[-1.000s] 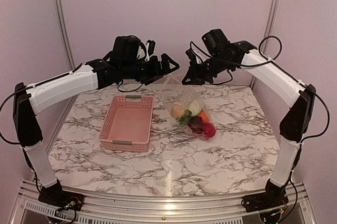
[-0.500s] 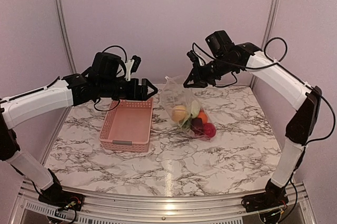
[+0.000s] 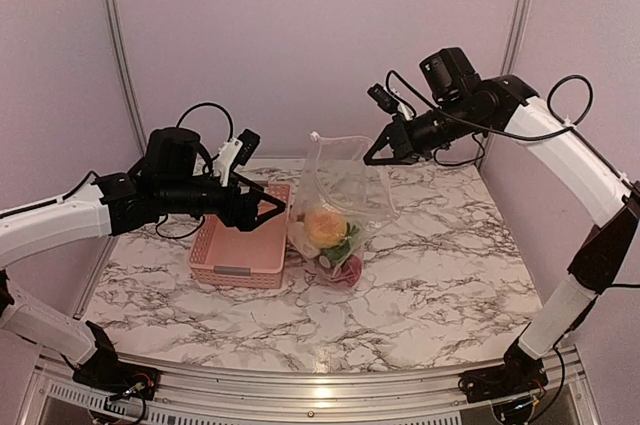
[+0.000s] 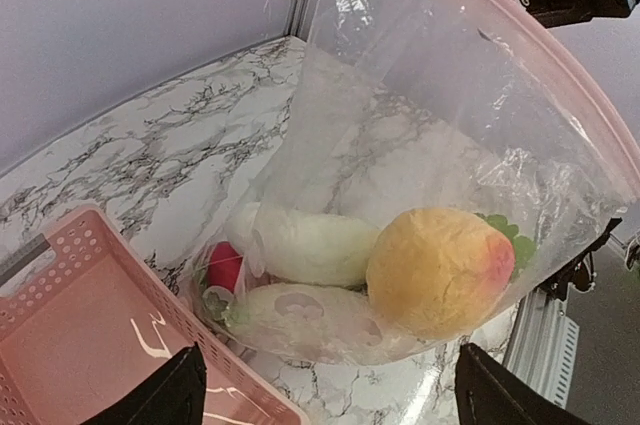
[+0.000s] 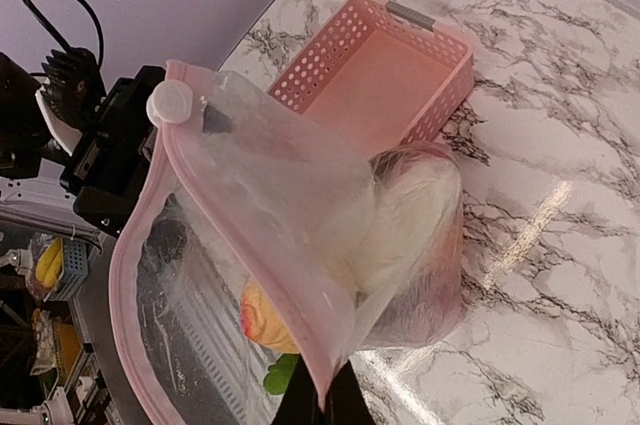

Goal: Place the food in the zip-top bag and seal the zipper
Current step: Adjust the zipper food storage bag at the center of the board, then pass from the right arm to the left

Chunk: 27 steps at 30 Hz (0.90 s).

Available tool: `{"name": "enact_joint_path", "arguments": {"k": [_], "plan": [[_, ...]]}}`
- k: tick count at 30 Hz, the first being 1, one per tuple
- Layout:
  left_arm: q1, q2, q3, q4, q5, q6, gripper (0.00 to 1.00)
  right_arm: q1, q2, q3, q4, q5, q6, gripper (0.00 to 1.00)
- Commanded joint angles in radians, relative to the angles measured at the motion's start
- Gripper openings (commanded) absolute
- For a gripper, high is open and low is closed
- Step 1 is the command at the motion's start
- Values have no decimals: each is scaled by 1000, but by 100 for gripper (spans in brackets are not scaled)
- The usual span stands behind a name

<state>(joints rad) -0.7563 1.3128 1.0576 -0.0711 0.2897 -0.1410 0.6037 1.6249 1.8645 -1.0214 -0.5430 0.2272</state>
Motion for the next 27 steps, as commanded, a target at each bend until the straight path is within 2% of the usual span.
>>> {"name": "enact_joint_path", "arguments": {"k": [1,3,7,12,16,17,18,19,23,27], "plan": [[1,-82,-168,276,3,223,90,15,-23,-93,-40,-65,-112,0],[-1,-58,-191,354,37,254,90,18,-33,-142,-22,-94,-115,0],[-3,54,-116,344,142,264,87,46,-30,-168,-13,-109,-125,0],[-2,148,-75,416,163,260,84,101,-2,-158,-24,-80,-133,0],[-1,205,-13,399,187,302,83,126,4,-147,-30,-81,-130,0],[-1,219,2,394,191,295,77,127,3,-148,-32,-83,-128,0],[-1,235,24,379,196,294,66,127,2,-149,-32,-83,-126,0],[-1,248,42,364,205,296,60,127,1,-151,-34,-82,-125,0],[-1,263,32,429,272,276,61,127,13,-143,-36,-72,-124,0],[-1,266,33,442,307,265,56,127,38,-105,-55,-27,-122,0]]}}
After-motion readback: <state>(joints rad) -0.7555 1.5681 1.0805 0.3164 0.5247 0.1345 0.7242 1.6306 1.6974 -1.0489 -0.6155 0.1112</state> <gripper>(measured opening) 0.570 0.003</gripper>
